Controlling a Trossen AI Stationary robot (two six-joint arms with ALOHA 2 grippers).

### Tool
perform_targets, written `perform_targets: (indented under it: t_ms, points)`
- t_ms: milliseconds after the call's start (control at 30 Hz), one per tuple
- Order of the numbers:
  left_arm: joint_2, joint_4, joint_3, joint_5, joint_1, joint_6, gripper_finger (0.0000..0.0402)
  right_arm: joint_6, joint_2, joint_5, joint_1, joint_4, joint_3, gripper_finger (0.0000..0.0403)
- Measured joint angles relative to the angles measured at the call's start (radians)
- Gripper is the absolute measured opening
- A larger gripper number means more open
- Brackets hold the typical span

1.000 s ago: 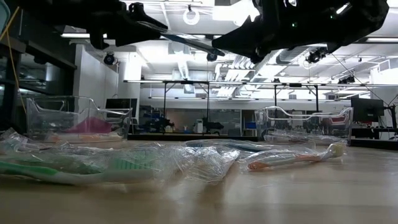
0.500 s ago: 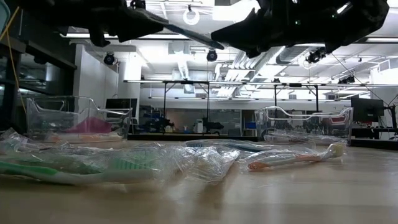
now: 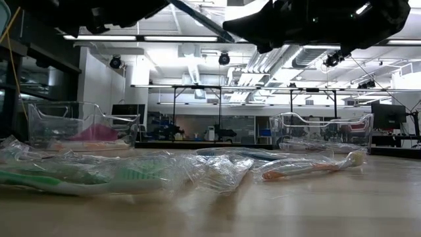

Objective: Pick & Place Toothbrushes
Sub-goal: Put the blue toothbrush into the green bin

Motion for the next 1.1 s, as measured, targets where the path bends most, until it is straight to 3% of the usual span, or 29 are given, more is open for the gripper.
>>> perform_targets:
  t_ms: [233,733,1100]
  points:
    - [0.034,0.025,-0.001,0.021,-0.001,0.004,0.0148,-0.025,0.0,-0.048,-0.011,0.049,0.0,0.0002]
    - [0.206,0.4,0.001,0.139,-0.003,-0.051,0.0148,-0.022,0.0,-0.075,-0.032,0.05,0.0,0.0002]
    - [0.227,0.418,0.0,0.153,-0.002,-0.048,0.0147,-0.024,0.0,-0.07,-0.033,0.05,0.0,0.0002]
